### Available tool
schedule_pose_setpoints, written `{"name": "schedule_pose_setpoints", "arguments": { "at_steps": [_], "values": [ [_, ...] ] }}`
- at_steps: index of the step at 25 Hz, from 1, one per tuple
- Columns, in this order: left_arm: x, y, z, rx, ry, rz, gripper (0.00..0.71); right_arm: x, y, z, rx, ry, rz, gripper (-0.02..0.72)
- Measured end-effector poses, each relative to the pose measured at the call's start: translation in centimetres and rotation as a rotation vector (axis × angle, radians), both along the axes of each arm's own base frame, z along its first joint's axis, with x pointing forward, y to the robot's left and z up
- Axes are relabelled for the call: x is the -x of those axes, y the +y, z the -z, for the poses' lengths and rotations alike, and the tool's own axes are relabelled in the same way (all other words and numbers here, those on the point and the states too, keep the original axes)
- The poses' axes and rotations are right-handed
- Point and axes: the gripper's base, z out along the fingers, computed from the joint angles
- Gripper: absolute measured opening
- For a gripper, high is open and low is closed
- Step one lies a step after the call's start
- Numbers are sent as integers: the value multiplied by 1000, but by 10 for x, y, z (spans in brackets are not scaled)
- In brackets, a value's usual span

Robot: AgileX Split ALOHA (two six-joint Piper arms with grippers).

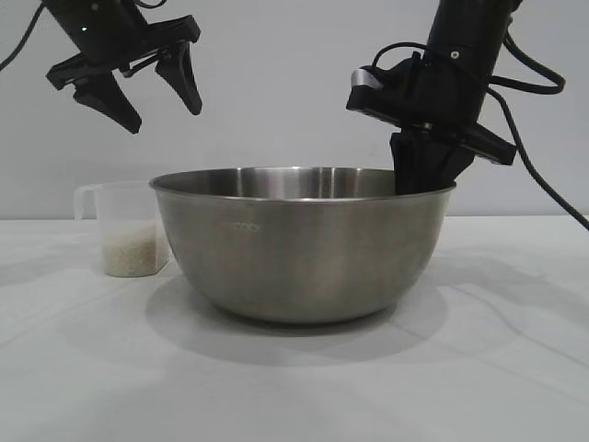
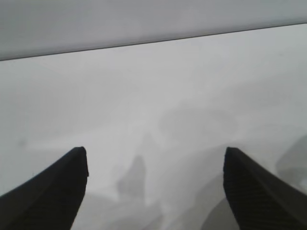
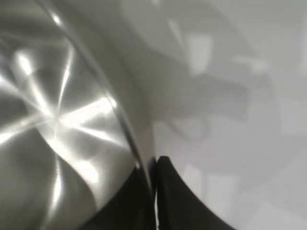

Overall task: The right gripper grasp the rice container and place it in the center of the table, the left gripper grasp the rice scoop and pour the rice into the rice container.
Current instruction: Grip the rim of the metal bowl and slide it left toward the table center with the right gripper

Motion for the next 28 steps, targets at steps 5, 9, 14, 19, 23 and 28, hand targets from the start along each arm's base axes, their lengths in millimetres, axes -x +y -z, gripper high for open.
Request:
{"name": "schedule_pose_setpoints", "arguments": {
  "at_steps": [5,9,14,19,23,28],
  "values": [
    [0,0,0,0,0,0,517,-2,-1,0,6,-17,2,0],
    [0,0,0,0,0,0,517,-3,-1,0,10,-29,2,0],
    [0,0,0,0,0,0,517,-3,-1,1,15,-32,0,134],
    [0,0,0,0,0,0,517,-3,-2,1,22,-35,-4,403],
    [0,0,0,0,0,0,517,-3,-3,-1,28,-39,-7,593],
    [0,0,0,0,0,0,517,2,-8,-24,61,-78,-34,615]
  ]
}}
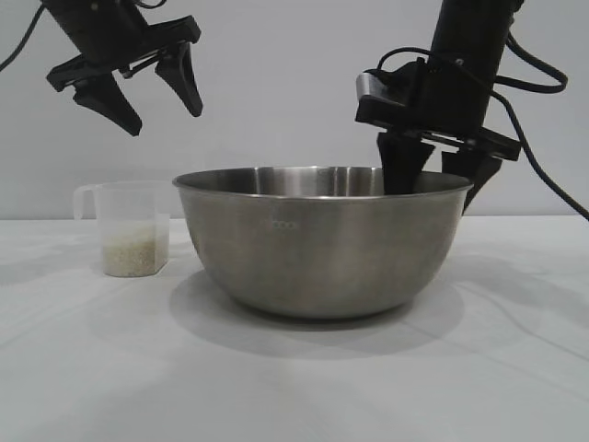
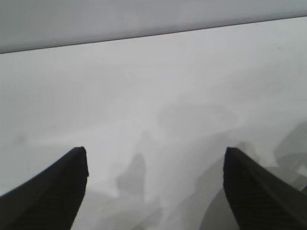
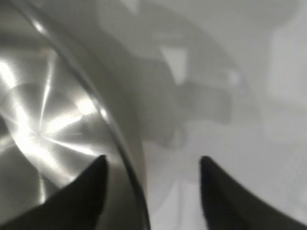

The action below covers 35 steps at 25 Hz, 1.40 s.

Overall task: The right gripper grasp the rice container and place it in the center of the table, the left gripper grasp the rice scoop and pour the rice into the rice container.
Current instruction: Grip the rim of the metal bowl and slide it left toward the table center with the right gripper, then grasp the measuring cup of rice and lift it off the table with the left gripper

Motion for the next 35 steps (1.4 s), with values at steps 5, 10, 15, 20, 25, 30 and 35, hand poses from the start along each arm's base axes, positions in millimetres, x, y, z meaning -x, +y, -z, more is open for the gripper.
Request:
{"name": "schedule_pose_setpoints", "arguments": {
  "at_steps": [5,10,15,20,25,30,35],
  "values": [
    [0,0,0,0,0,0,517,9,-8,-25,51,-10,-33,615],
    [0,0,0,0,0,0,517,13,-22,-54,39,-60,36,615],
    [0,0,0,0,0,0,517,19,-47,-90,29,-134,141,567],
    [0,0,0,-2,0,1,517,37,-68,-132,33,-235,212,567],
    [0,0,0,-4,-1,3,517,75,-81,-162,51,-304,250,567],
    [0,0,0,-4,1,4,517,122,-91,-169,45,-301,295,567],
    [0,0,0,-4,1,3,517,180,-104,-165,42,-302,320,567]
  ]
}}
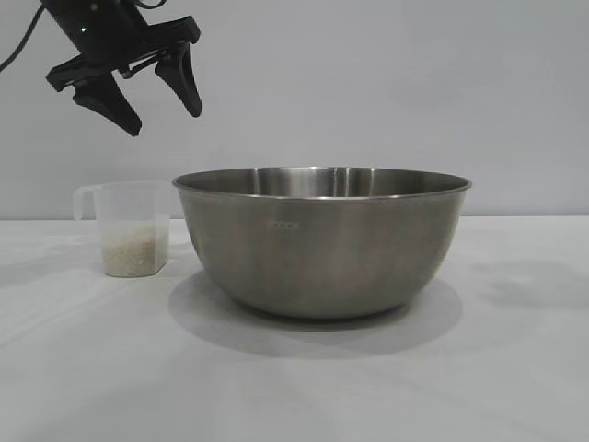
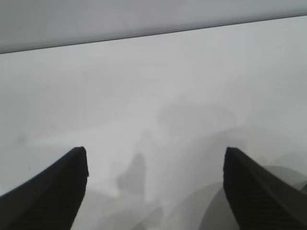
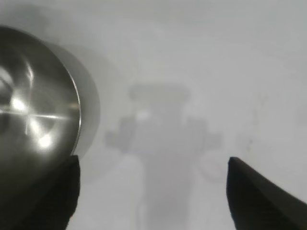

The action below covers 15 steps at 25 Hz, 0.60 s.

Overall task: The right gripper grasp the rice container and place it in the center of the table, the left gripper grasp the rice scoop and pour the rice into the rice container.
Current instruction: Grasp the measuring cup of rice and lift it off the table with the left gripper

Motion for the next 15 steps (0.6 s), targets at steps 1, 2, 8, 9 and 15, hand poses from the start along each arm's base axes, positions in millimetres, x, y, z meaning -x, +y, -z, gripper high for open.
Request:
{"name": "schedule_pose_setpoints", "arguments": {
  "at_steps": [1,2,8,9,15],
  "values": [
    [0,0,0,0,0,0,517,13,-3,0,-2,-7,6,567],
    [0,0,0,0,0,0,517,24,-6,5,3,-4,10,567],
    [0,0,0,-1,0,0,517,98,-22,22,-13,-83,25,567],
    [0,0,0,-2,0,1,517,107,-24,27,-17,-102,26,567],
    [0,0,0,-10,-2,4,517,163,-36,49,-62,-300,34,567]
  ]
}}
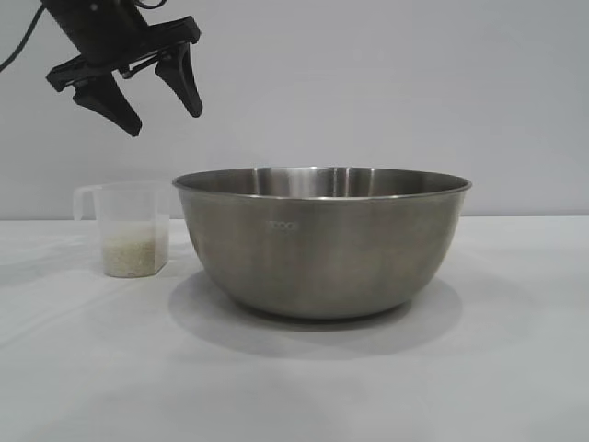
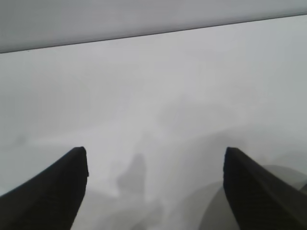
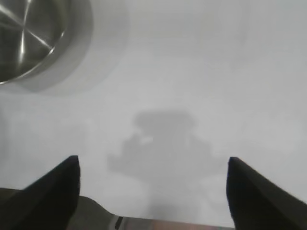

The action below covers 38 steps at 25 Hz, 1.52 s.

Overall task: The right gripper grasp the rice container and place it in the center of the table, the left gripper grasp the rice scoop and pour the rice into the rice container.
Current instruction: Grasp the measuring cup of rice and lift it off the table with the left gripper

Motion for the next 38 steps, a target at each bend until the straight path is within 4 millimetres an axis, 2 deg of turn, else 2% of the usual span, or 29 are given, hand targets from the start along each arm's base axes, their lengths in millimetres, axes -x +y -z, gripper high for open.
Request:
{"name": "schedule_pose_setpoints", "arguments": {
  "at_steps": [3,8,15,20,38],
  "values": [
    [0,0,0,0,0,0,517,19,-4,14,-11,-77,-4,567],
    [0,0,0,0,0,0,517,43,-9,25,-41,-224,-15,567],
    [0,1,1,-28,-6,12,517,62,-10,34,-34,-308,-67,567],
    [0,1,1,-30,-6,13,517,67,-11,35,-36,-343,-75,567],
    [-2,2,-1,-31,-26,2,517,67,-11,35,-37,-342,-73,567]
  ]
}}
